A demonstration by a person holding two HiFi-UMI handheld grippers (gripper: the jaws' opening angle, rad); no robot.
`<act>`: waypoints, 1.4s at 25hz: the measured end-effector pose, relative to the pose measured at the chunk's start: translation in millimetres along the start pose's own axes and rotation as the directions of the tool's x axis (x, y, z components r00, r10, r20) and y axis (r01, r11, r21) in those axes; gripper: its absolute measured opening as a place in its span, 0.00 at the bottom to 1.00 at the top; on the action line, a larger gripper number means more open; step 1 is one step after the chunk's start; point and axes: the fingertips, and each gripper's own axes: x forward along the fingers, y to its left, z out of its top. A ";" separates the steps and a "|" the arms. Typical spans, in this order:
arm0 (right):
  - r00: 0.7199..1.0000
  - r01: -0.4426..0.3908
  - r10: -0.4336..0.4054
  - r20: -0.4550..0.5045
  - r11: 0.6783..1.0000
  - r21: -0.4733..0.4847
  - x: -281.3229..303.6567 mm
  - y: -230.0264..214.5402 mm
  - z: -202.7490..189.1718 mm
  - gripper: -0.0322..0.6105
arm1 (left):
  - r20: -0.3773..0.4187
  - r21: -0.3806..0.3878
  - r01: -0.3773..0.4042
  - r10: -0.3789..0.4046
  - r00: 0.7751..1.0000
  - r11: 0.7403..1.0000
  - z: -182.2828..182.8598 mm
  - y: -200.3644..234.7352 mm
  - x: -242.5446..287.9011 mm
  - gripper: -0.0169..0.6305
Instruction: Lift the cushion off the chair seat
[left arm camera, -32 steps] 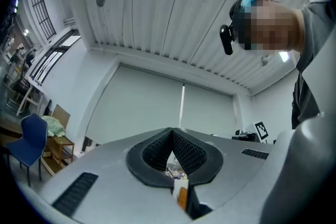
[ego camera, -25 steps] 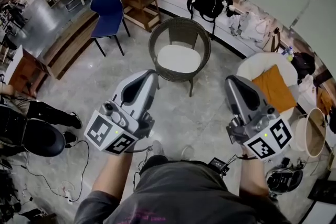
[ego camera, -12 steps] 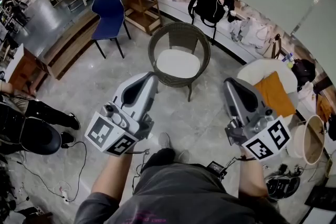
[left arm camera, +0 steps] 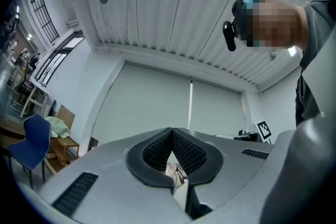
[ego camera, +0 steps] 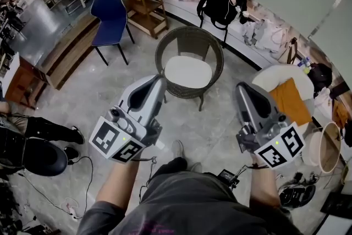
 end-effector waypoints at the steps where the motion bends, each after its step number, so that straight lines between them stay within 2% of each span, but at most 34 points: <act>1: 1.000 0.002 -0.002 -0.003 1.000 0.001 6.9 -2.3 -1.7 0.07 | -0.001 -0.003 0.002 -0.002 1.000 1.000 -0.8 7.3 2.8 0.04; 11: 1.000 0.013 -0.013 -0.025 1.000 0.008 66.9 -23.8 -13.5 0.07 | -0.008 -0.033 0.002 -0.002 1.000 0.999 -5.0 71.8 22.5 0.04; 21: 0.999 0.036 -0.036 -0.032 0.999 0.007 123.4 -30.6 -25.2 0.07 | -0.014 -0.055 0.032 -0.033 0.999 0.998 -7.4 129.2 32.1 0.04; 35: 0.996 0.079 -0.079 -0.030 0.997 0.025 143.1 -64.5 -24.9 0.07 | -0.036 -0.068 0.052 -0.055 0.998 0.996 -12.8 157.0 68.0 0.04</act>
